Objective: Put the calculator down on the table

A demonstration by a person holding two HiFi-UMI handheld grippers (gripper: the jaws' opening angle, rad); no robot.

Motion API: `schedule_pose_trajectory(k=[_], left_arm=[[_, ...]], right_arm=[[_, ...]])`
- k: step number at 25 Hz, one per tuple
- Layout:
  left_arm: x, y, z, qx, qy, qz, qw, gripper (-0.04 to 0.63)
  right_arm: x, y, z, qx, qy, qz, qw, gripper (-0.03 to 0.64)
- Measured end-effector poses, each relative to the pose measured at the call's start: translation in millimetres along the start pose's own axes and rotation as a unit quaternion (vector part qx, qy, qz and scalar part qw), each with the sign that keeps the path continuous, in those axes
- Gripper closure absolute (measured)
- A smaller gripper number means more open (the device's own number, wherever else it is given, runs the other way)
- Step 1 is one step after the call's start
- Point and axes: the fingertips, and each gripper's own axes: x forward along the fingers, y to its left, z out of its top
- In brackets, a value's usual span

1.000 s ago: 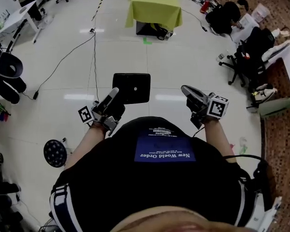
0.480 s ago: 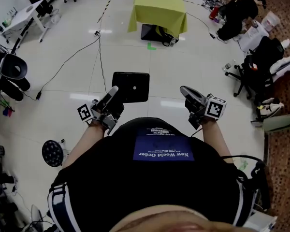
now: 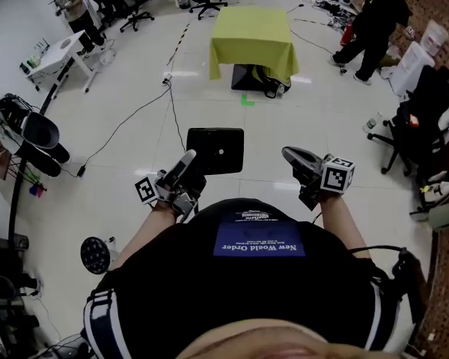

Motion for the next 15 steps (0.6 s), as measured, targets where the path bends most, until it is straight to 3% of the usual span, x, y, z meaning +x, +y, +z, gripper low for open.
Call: schedule_pose_trajectory(k=[10, 15], left_arm=[[47.0, 54.1, 29.6, -0.022, 0.018, 0.004, 0.9996, 0.537], [69.7, 83.4, 116.1, -0.036, 0.037, -0.027, 0.9983, 0.537]], right_arm=[[8.9, -57.2, 20.8, 0.015, -0.006, -0.018, 1.000, 0.630], [80.0, -76.4, 77.7, -0.024, -0.010, -0.046, 0.999, 0.630]])
